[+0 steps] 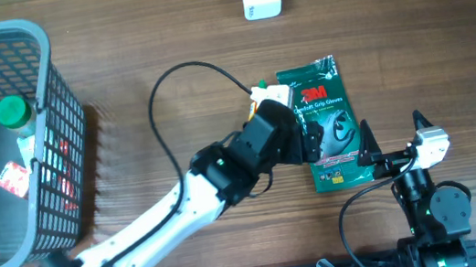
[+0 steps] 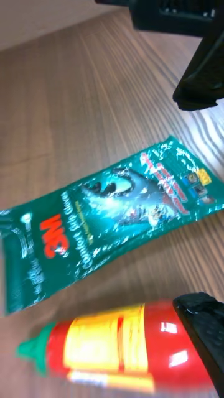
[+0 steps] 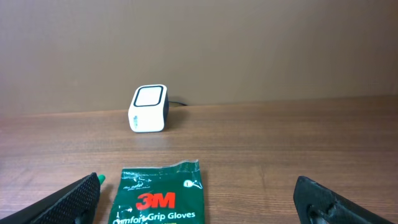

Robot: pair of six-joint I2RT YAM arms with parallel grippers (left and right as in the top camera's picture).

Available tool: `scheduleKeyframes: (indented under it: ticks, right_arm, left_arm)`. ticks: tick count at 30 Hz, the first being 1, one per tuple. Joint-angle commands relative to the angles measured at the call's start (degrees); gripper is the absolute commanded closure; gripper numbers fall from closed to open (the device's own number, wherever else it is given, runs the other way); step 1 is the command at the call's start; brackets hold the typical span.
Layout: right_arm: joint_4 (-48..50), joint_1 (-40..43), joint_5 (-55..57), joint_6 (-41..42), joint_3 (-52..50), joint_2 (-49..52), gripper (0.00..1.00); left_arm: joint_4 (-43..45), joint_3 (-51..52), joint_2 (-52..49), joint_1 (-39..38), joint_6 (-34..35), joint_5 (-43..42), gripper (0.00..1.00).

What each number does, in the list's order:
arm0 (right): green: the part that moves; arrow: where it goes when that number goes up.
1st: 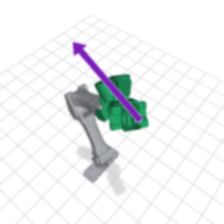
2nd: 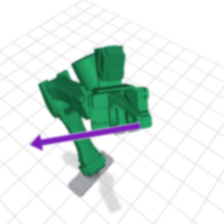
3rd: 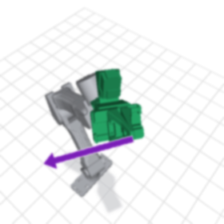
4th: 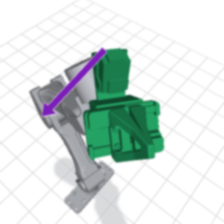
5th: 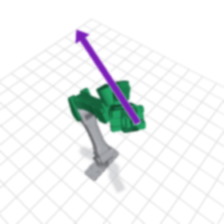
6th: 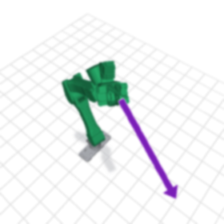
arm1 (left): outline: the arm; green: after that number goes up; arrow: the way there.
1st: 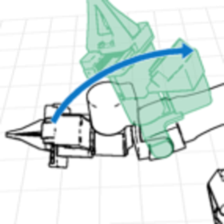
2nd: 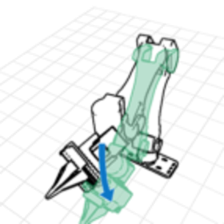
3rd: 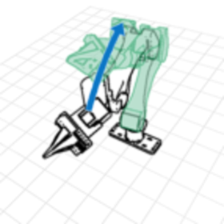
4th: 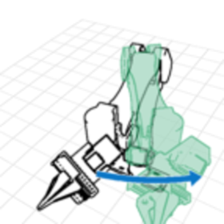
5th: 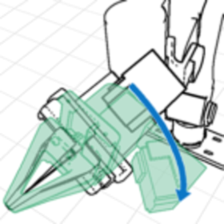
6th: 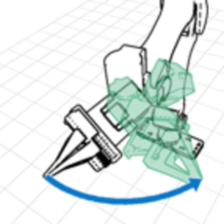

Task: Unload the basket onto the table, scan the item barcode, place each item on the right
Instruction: 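Release the glove pack and withdraw the left gripper, then reach the left gripper into the basket and grasp the pale toilet tissue pack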

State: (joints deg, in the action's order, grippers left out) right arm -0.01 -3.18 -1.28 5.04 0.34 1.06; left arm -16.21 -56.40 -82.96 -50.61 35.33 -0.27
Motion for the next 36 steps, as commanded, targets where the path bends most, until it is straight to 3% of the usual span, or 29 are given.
scheduleKeyframes:
  ticks: [1, 5, 11, 17, 22, 27, 34, 36]
  right_arm:
    - [0.2, -0.1, -0.5, -0.5, 0.0, -0.5, 0.01]
    - [0.2, -0.1, -0.5, -0.5, 0.0, -0.5, 0.00]
    - [0.2, -0.1, -0.5, -0.5, 0.0, -0.5, 0.00]
    - [0.2, -0.1, -0.5, -0.5, 0.0, -0.5, 0.00]
    - [0.2, -0.1, -0.5, -0.5, 0.0, -0.5, 0.00]
    - [0.2, -0.1, -0.5, -0.5, 0.0, -0.5, 0.00]
    - [0.2, -0.1, -0.5, -0.5, 0.0, -0.5, 0.00]
    - [0.2, -0.1, -0.5, -0.5, 0.0, -0.5, 0.00]
  left_arm:
    - [-4.2, 0.2, 5.8, 1.0, -3.7, 11.6, 0.00]
    - [-8.4, 0.2, 12.4, 3.5, -7.5, 21.7, 0.00]
    - [-5.7, -0.3, 24.8, 12.4, -9.5, 35.9, 0.00]
    - [2.2, -0.3, 34.7, 29.6, -9.4, 38.3, 0.00]
    - [2.3, -0.3, 37.3, 49.3, -7.4, 37.6, 0.00]
    - [0.5, -0.3, 34.2, 65.3, -0.7, 27.6, 0.00]
    - [-8.4, -0.3, 22.0, 88.5, 11.3, -4.0, 0.00]
    - [-10.5, -0.3, 17.4, 92.5, 11.9, -11.7, 0.00]
